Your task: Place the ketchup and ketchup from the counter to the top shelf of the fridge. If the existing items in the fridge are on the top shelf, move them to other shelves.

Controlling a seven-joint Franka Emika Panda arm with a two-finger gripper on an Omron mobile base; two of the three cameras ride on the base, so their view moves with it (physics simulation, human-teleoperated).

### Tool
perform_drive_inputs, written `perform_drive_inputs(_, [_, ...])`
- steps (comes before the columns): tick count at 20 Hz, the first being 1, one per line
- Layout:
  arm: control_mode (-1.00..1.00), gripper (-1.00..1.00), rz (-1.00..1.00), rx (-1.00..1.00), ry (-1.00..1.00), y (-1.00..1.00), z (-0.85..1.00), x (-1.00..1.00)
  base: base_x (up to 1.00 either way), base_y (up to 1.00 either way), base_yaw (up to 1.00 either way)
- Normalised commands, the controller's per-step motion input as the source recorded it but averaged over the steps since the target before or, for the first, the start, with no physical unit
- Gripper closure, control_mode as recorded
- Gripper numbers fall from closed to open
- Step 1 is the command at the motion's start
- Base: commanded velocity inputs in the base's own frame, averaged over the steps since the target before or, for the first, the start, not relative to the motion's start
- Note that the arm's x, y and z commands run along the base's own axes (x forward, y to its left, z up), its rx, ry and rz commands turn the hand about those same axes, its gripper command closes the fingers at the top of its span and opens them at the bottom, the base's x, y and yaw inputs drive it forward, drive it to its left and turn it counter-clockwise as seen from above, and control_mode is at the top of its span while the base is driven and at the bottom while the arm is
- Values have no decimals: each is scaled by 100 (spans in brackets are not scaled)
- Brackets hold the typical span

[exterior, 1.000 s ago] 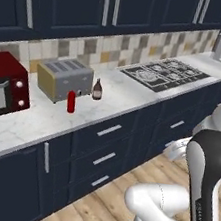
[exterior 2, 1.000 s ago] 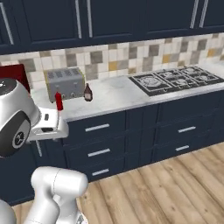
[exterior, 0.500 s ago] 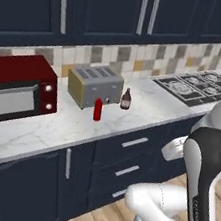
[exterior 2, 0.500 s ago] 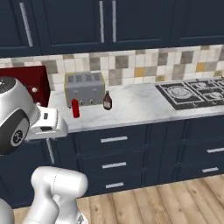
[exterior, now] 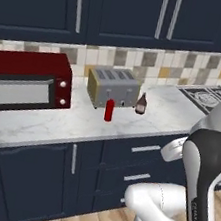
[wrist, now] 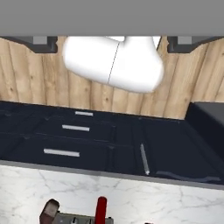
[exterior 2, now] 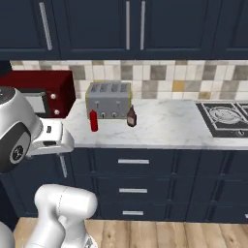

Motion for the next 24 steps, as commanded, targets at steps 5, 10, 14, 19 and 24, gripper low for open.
perform_drive_inputs(5, [100, -100, 0, 0, 0, 0, 0, 0, 0, -73, 19])
perform_drive_inputs(10, [100, -100, 0, 0, 0, 0, 0, 0, 0, -14, 5])
perform_drive_inputs(14, [100, -100, 0, 0, 0, 0, 0, 0, 0, 0, 1])
perform_drive_inputs(19, [100, -100, 0, 0, 0, 0, 0, 0, 0, 44, 0])
perform_drive_inputs(24, [100, -100, 0, 0, 0, 0, 0, 0, 0, 44, 0])
